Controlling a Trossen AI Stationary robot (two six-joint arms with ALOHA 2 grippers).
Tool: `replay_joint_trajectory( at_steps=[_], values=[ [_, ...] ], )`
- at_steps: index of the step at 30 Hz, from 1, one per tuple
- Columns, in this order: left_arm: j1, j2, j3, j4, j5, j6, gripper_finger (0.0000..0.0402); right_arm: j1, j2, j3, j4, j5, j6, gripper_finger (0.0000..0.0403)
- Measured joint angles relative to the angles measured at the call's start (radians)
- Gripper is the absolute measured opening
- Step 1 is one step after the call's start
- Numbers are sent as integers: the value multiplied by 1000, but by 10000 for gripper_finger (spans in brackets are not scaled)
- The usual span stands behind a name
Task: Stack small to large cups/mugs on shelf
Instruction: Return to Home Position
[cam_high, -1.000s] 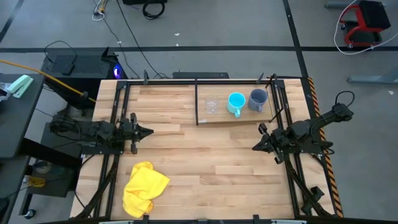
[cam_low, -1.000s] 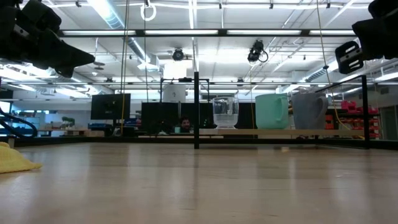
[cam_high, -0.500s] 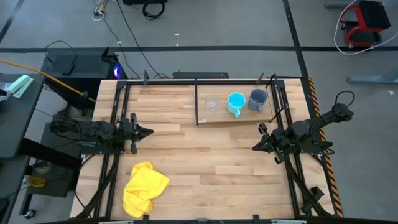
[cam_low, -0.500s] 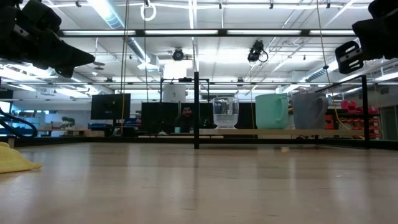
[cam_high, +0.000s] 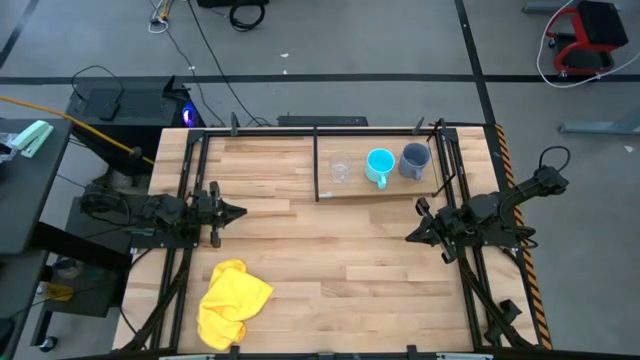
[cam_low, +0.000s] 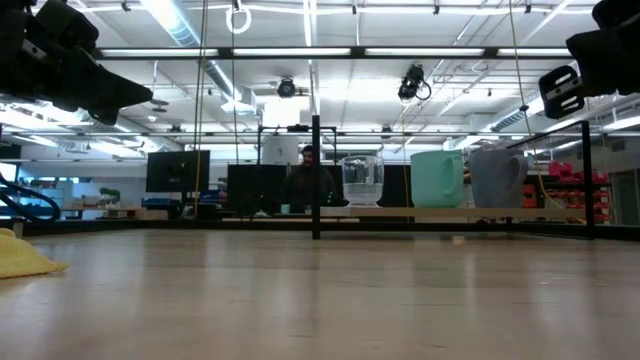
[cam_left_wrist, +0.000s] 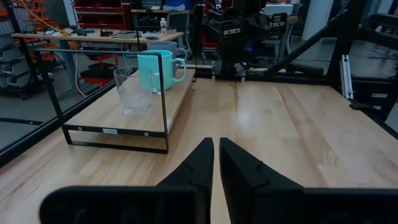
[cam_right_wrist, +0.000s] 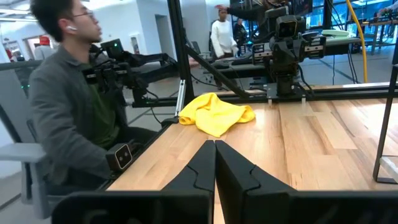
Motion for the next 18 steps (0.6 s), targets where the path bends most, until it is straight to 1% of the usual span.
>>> replay_joint_trajectory(
  at_steps=[11,18],
  values=[
    [0,0,0,0,0,0,23,0,0,0,0,0,0,16],
    [0,0,0,0,0,0,30,0,0,0,0,0,0,16]
  ],
)
